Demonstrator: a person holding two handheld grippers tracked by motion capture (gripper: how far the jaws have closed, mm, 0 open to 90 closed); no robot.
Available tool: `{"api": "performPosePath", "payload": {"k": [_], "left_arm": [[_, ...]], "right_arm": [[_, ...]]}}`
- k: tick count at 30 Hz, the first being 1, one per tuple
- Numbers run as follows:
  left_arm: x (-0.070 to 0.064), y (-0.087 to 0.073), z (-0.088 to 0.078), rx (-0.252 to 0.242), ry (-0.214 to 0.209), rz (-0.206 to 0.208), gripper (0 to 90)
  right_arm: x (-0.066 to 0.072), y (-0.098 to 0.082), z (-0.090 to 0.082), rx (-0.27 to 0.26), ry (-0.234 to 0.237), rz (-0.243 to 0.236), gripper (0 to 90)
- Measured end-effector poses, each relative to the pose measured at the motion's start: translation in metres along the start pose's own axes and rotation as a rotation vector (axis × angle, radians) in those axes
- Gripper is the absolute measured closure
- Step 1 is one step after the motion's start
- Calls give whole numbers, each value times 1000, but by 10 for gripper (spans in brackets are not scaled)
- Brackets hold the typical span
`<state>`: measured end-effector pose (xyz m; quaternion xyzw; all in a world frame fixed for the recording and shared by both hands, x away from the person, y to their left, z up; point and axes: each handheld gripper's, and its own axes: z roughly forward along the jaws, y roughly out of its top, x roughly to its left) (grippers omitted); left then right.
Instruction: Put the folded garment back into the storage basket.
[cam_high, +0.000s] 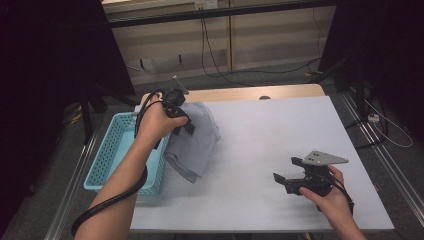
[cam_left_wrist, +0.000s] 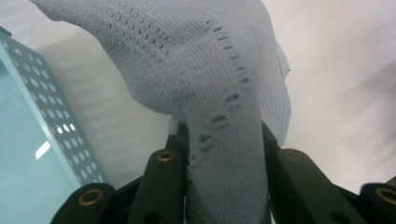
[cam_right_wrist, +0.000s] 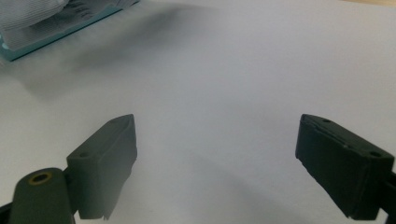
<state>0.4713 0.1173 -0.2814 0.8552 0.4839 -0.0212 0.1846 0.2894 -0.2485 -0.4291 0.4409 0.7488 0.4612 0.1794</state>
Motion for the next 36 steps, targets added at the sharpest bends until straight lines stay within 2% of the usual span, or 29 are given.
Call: {"api": "performPosePath", "payload": {"k": [10, 11, 26, 30, 36], "left_arm": [[-3, 7, -13, 2, 34, 19, 726], [-4, 8, -15, 3, 34, 30, 726], [-8, 17, -37, -11, 59, 50, 726], [-6, 19, -41, -18, 53, 37, 726], [-1, 21, -50, -18, 65, 31, 726]], "right_arm": [[-1, 0, -1, -5, 0, 1, 127], [-1, 0, -1, -5, 0, -1, 127], [-1, 1, -2, -7, 0, 6, 127], [-1, 1, -2, -7, 0, 6, 127], [-1, 1, -2, -8, -1, 6, 127]]}}
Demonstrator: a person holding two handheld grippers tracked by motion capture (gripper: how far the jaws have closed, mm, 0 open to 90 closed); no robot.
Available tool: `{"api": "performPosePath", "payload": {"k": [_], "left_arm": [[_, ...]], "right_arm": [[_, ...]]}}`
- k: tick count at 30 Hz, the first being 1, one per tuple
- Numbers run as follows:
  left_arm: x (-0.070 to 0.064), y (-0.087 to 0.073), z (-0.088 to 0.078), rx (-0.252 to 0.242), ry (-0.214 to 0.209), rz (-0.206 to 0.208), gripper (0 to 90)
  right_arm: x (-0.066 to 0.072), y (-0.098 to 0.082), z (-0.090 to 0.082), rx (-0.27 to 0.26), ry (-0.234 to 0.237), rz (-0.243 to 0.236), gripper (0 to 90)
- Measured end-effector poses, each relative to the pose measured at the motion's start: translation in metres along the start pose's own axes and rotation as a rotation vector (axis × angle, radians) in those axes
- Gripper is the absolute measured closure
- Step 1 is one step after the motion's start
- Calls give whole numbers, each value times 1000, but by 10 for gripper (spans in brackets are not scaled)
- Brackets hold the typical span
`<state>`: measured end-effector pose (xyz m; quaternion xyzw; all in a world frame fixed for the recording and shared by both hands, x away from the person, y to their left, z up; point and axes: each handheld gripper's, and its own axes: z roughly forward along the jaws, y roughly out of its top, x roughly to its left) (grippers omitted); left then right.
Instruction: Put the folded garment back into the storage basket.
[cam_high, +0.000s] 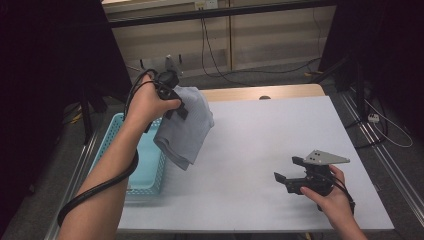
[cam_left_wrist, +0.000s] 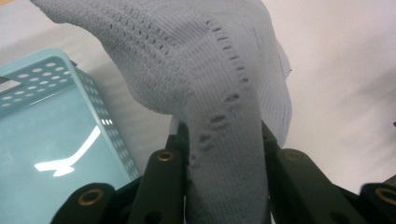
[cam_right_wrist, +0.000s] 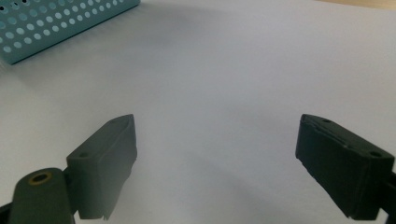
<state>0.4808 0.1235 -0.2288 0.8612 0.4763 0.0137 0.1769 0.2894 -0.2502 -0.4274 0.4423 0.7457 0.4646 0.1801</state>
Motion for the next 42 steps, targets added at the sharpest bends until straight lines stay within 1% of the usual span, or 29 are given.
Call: {"api": "performPosePath", "payload": {"k": [1, 2, 3, 6, 9, 13, 18, 20, 26, 33, 35, 36, 42], "left_arm": [[1, 0, -2, -1, 1, -5, 726], [2, 1, -3, 1, 3, 1, 726], [3, 1, -5, -5, -1, -12, 726], [6, 1, -8, -9, 4, -18, 727], [8, 1, -12, -5, 16, -13, 727], [10, 0, -16, -7, 8, -19, 727], [15, -1, -21, -6, 17, -18, 727], [17, -1, -23, -9, 15, -27, 727], [21, -1, -26, -10, 36, -18, 727], [25, 1, -26, 0, 33, -24, 727], [27, 1, -27, 1, 31, -19, 727], [28, 0, -27, -4, 30, -24, 727], [33, -2, -34, -12, 22, -35, 727]], "right_arm": [[0, 0, 0, 0, 1, 0, 127], [0, 0, 0, 1, 1, 0, 127], [0, 0, 0, 1, 1, -1, 127], [0, 0, 0, 0, 0, -2, 127], [0, 0, 0, 1, 0, 0, 127], [0, 0, 1, 2, 2, -4, 127], [1, 0, 1, 2, 1, -3, 127], [1, 0, 1, 2, 2, -2, 127], [1, 0, 1, 2, 3, -2, 127], [3, 1, 2, 2, 8, -11, 126], [3, 1, 2, 0, 6, -7, 126], [3, 1, 2, 0, 6, -6, 126], [2, 0, 2, 4, 6, -9, 126]]}}
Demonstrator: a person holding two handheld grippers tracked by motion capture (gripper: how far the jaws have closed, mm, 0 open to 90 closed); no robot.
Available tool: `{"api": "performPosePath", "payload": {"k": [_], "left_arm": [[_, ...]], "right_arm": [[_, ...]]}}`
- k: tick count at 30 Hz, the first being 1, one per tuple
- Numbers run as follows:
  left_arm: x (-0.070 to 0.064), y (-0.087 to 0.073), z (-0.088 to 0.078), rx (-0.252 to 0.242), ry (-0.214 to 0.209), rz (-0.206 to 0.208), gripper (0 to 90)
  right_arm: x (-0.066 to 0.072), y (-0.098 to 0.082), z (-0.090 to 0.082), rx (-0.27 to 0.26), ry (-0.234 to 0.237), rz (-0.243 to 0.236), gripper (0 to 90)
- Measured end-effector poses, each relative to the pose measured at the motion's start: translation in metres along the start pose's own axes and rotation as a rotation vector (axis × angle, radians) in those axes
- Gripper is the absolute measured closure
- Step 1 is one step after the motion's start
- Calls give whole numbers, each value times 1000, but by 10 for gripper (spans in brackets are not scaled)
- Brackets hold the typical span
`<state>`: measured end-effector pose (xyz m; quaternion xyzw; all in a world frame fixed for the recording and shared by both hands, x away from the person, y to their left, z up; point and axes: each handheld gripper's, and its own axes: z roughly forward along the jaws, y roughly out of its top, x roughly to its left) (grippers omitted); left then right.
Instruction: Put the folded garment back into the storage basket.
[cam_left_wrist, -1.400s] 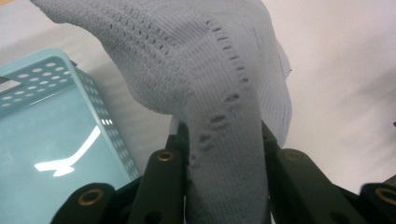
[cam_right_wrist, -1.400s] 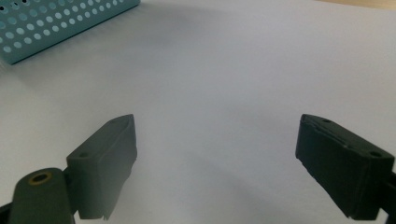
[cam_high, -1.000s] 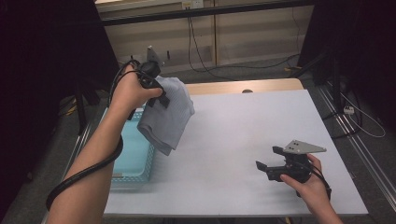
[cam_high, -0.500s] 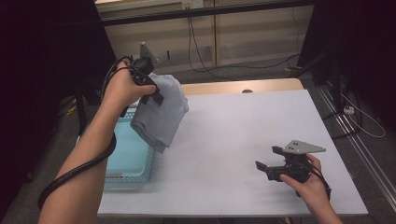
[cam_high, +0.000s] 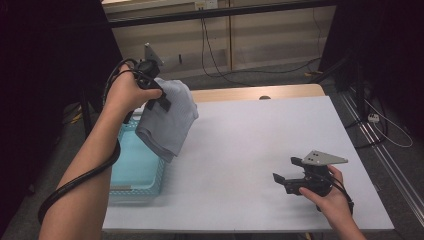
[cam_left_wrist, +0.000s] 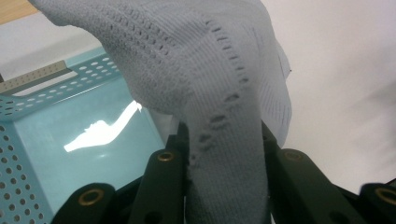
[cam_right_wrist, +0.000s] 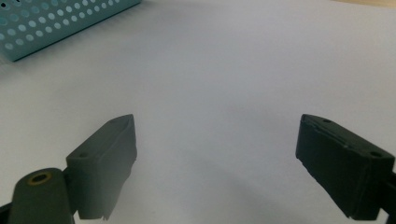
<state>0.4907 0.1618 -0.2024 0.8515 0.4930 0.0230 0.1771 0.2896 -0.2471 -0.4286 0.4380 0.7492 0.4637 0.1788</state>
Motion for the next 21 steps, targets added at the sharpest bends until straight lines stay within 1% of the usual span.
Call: {"api": "performPosePath", "payload": {"k": [3, 8, 9, 11, 14, 17, 19, 21], "left_arm": [[3, -1, -3, -8, -3, -9, 727], [12, -4, -6, -20, 8, -26, 727], [15, -5, -6, -20, 8, -21, 727], [18, -6, -6, -19, 6, -34, 727], [24, -8, -6, -20, 19, -41, 726], [28, -9, -6, -21, 31, -57, 727], [31, -10, -5, -19, 40, -59, 726], [34, -11, -4, -17, 40, -64, 727]], "right_arm": [[0, 0, 1, 3, -1, 0, 125], [1, 0, 1, 2, -2, -2, 125], [1, 1, 1, 3, 0, -3, 124], [1, 0, 2, 4, 1, -5, 125], [1, 0, 2, 6, 0, -3, 125], [1, 0, 1, 5, 2, -2, 125], [0, 0, 1, 6, 2, -3, 125], [0, 0, 1, 6, 1, -3, 124]]}}
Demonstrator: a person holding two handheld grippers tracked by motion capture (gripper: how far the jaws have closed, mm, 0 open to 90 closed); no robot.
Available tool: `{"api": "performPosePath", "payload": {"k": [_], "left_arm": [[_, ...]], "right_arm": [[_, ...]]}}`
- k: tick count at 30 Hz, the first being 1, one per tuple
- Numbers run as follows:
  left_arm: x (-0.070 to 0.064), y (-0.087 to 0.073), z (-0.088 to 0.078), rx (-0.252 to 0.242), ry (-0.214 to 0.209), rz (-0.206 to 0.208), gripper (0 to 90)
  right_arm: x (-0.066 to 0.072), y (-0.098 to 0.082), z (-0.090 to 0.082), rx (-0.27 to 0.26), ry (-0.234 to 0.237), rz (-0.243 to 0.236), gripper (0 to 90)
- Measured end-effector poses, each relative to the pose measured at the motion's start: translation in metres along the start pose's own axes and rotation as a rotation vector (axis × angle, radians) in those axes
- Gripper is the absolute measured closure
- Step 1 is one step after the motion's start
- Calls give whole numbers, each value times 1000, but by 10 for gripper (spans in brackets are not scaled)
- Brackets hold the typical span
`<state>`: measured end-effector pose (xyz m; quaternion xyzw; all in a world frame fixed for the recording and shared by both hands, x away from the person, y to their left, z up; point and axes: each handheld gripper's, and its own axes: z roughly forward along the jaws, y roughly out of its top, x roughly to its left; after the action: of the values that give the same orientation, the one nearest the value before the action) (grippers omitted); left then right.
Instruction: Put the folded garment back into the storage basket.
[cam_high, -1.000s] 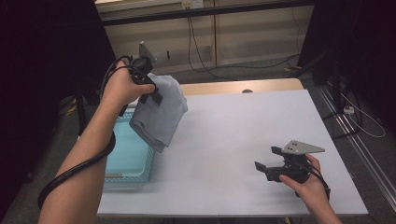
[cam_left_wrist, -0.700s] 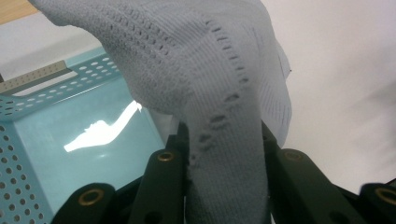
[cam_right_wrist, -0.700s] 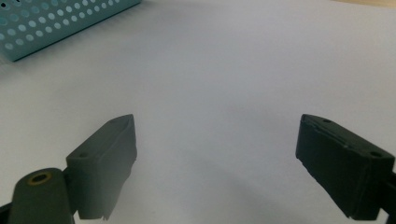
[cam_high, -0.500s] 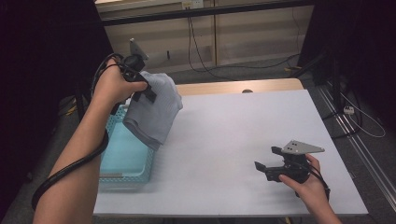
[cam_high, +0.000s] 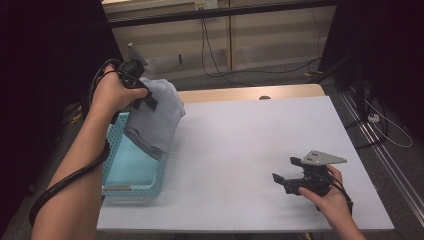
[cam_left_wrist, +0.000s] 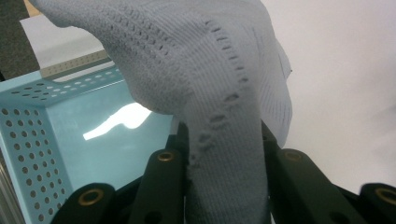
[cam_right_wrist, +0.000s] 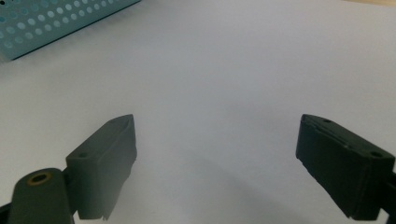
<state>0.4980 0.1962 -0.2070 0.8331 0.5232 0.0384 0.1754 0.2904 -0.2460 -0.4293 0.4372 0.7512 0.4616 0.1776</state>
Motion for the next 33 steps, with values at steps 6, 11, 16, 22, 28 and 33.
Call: {"api": "performPosePath", "payload": {"k": [6, 11, 16, 22, 28, 33], "left_arm": [[9, -4, 3, 4, 1, -17, 726], [17, -7, 4, -6, 6, -32, 727], [24, -11, 6, -3, 18, -39, 726], [32, -14, 9, 1, 19, -49, 726], [40, -18, 12, 4, 33, -76, 726], [43, -21, 15, 8, 27, -77, 726]], "right_arm": [[0, 0, 0, -1, 0, 1, 125], [1, 0, 1, 0, 1, -1, 125], [1, 0, 1, 0, 3, -2, 125], [2, 0, 1, 2, 5, -2, 126], [1, -1, 1, 4, 5, 0, 126], [2, -1, 2, 8, 7, -2, 126]]}}
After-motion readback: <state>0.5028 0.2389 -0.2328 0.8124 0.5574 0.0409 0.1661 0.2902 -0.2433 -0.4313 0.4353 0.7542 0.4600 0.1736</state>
